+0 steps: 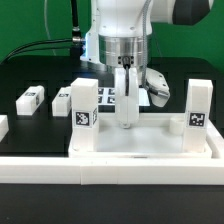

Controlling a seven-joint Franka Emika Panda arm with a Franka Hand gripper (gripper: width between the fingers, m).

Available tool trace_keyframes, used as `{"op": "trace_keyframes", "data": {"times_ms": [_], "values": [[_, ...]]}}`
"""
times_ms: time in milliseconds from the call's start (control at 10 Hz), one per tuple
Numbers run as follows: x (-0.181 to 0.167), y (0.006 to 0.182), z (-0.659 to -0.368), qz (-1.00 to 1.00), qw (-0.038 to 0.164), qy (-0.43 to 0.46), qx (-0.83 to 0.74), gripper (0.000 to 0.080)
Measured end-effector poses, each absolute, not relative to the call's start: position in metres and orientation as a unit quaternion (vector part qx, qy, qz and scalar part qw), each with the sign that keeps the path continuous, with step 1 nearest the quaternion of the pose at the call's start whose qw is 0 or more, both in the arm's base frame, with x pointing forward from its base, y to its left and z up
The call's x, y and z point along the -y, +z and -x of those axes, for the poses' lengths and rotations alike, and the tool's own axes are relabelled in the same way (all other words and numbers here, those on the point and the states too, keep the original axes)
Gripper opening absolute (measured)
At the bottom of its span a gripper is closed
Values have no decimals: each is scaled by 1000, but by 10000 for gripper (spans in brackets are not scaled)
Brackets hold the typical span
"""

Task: Assemble desk

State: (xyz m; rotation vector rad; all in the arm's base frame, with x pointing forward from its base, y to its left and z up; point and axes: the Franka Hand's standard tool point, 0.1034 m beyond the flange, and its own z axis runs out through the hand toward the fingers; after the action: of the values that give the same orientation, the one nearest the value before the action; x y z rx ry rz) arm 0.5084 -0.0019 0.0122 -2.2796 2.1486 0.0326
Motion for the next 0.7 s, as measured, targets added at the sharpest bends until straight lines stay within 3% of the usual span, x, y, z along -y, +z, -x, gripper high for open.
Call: {"op": "trace_keyframes", "data": {"times_ms": [700], "values": [[12,8,-500,808,-2,13,-590,59]]}}
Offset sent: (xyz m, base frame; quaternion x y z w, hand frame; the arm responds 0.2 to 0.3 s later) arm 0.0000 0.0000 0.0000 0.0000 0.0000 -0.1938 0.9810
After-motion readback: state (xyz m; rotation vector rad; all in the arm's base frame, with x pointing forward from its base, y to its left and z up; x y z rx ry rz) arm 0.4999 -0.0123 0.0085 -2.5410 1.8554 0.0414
